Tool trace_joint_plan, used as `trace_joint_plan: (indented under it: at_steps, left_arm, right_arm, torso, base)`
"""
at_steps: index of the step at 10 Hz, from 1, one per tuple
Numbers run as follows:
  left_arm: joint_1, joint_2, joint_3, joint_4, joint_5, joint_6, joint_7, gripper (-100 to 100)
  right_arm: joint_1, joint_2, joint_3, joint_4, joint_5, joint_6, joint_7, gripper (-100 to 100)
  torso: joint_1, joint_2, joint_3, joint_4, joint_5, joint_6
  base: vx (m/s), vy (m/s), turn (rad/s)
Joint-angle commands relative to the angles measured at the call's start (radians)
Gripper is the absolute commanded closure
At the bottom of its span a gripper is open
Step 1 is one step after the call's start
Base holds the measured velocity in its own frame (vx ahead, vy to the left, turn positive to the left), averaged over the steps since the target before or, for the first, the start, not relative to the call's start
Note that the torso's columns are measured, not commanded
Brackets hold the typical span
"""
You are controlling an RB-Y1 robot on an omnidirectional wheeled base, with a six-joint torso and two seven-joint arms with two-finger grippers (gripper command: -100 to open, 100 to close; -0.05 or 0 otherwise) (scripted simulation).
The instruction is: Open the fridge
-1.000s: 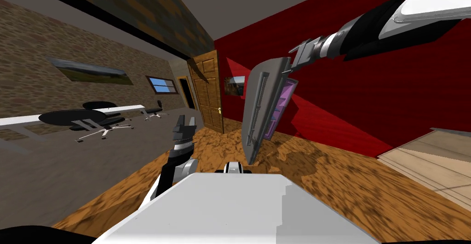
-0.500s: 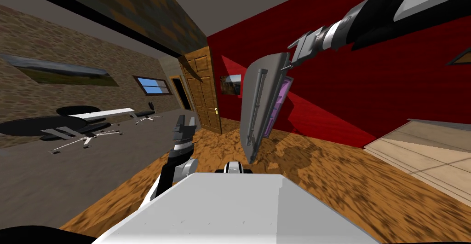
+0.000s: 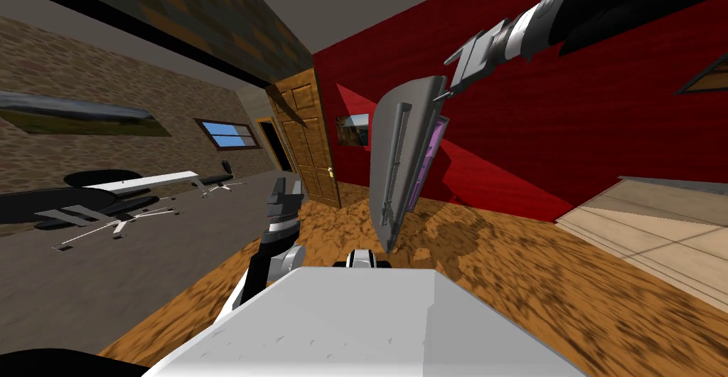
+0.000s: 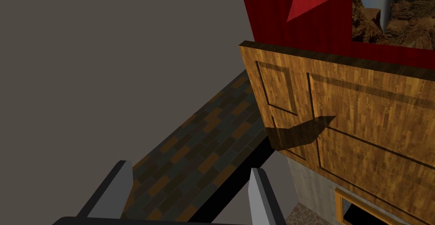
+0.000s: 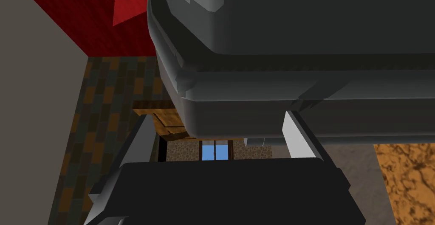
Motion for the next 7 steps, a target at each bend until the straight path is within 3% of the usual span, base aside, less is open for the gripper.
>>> trace_joint_plan:
  at_steps: [1, 2, 7]
  left_arm:
    - [0.000, 0.000, 0.000, 0.000, 0.000, 0.000, 0.000, 0]
    - [0.000, 0.000, 0.000, 0.000, 0.000, 0.000, 0.000, 0]
    - [0.000, 0.000, 0.000, 0.000, 0.000, 0.000, 0.000, 0]
  right_arm:
    - [-0.001, -0.018, -0.010, 0.020, -0.010, -0.016, -0.004, -100]
    - [-0.001, -0.018, -0.011, 0.022, -0.012, -0.024, -0.004, 0]
    - [-0.006, -0.012, -0.012, 0.019, -0.014, -0.038, -0.005, 0]
  torso:
    - [0.000, 0.000, -0.001, 0.000, 0.000, 0.000]
    - [-0.003, 0.002, 0.002, -0.002, -0.003, 0.002]
    - [-0.018, 0.009, 0.011, -0.001, -0.013, 0.009]
  base:
    - [-0.006, -0.021, -0.064]
    - [-0.034, -0.012, -0.064]
    - [-0.026, -0.002, -0.037]
